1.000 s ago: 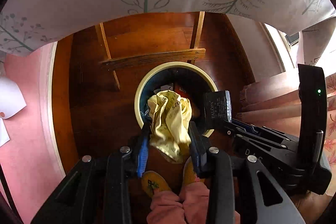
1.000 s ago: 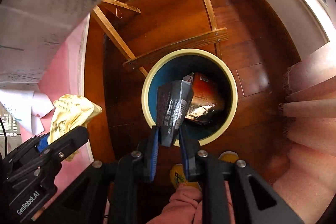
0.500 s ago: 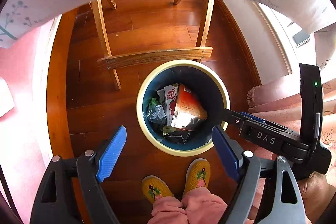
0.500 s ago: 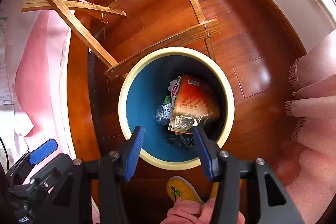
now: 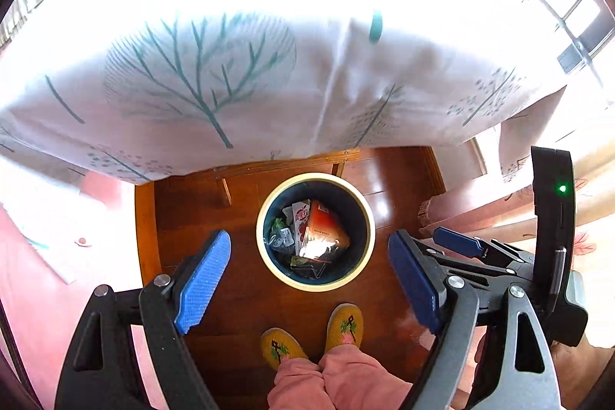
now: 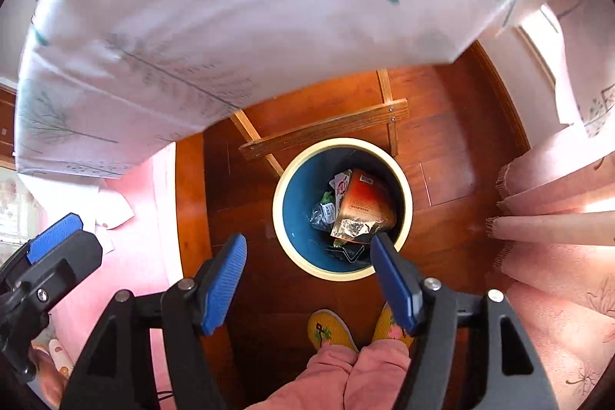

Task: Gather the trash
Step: 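Raise both tools back toward the table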

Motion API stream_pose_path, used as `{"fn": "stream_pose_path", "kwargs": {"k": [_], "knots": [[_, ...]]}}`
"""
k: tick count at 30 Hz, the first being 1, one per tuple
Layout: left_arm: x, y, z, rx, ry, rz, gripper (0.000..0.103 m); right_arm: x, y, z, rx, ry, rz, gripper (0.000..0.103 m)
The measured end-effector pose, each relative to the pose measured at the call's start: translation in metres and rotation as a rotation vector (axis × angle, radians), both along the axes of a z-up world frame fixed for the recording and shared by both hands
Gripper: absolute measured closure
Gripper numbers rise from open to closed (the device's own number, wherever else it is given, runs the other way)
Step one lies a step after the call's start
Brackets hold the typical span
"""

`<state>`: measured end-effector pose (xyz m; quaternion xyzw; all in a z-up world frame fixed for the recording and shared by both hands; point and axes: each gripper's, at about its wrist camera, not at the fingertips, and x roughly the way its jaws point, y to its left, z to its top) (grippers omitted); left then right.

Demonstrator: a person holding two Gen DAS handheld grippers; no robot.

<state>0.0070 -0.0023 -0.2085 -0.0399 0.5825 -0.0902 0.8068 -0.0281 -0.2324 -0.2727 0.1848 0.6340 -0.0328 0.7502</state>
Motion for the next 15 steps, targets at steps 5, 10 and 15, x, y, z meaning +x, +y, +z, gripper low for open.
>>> {"fn": "stream_pose_path", "kwargs": {"k": [5, 10, 15], "knots": [[0.001, 0.004, 0.072, 0.006, -0.039, 0.007, 0.02, 0.01, 0.01, 0.07, -0.03, -0.037, 0.035, 0.033], [0.003, 0.013, 0.15, 0.037, -0.138, 0.032, 0.02, 0.017, 0.018, 0.147, -0.05, -0.115, 0.04, 0.032], [0.004, 0.03, 0.212, 0.046, -0.232, 0.062, 0.02, 0.025, 0.024, 0.216, -0.056, -0.199, 0.027, 0.031]]}}
